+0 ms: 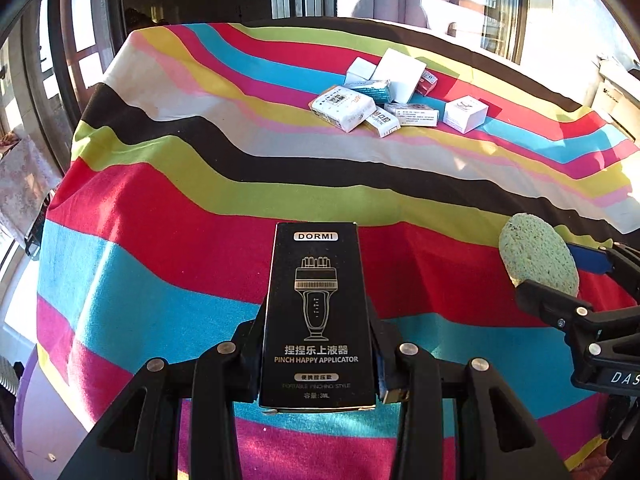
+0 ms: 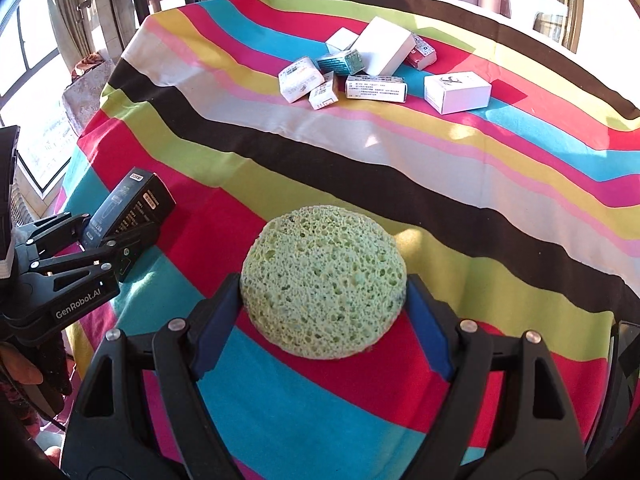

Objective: Organize objects
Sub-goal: 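Carry the DORMI box in the left tool and sponge in the right tool to the bin, then open the left tool over the bin to drop the DORMI box while the right tool drops the sponge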

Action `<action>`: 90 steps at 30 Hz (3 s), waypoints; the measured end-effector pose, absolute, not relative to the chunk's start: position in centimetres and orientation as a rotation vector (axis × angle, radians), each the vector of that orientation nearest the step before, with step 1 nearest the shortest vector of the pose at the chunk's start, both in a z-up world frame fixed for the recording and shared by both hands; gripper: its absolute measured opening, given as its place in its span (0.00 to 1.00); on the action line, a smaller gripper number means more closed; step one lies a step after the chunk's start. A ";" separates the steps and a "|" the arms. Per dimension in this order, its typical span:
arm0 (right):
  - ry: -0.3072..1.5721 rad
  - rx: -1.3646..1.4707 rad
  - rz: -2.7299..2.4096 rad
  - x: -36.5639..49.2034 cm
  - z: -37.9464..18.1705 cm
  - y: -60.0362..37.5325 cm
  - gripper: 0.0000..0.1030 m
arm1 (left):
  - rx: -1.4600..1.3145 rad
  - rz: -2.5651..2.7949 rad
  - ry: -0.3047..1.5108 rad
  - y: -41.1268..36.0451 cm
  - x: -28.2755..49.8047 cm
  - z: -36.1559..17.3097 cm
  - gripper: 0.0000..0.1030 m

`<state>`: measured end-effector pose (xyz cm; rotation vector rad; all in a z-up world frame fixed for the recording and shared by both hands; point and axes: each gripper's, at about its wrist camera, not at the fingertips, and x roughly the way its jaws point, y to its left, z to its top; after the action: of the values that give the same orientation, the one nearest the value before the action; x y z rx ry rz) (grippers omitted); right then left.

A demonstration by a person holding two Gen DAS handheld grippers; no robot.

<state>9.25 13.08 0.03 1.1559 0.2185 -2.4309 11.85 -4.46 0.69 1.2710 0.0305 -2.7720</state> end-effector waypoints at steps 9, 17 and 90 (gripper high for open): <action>0.229 1.134 -2.416 10.4 0.6 12.3 0.80 | 1.252 -2.790 0.035 -4.6 13.6 1.3 0.39; 0.263 1.117 -2.377 12.0 0.9 10.9 0.80 | 1.233 -2.796 0.034 -5.3 15.7 1.5 0.39; 0.671 0.765 -1.650 29.9 1.1 -9.2 0.84 | 1.135 -2.249 0.432 -24.2 32.9 0.3 0.79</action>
<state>29.94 -9.17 1.10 0.7650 0.6707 -1.6502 32.86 -24.20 0.30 1.1354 0.4318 -2.2491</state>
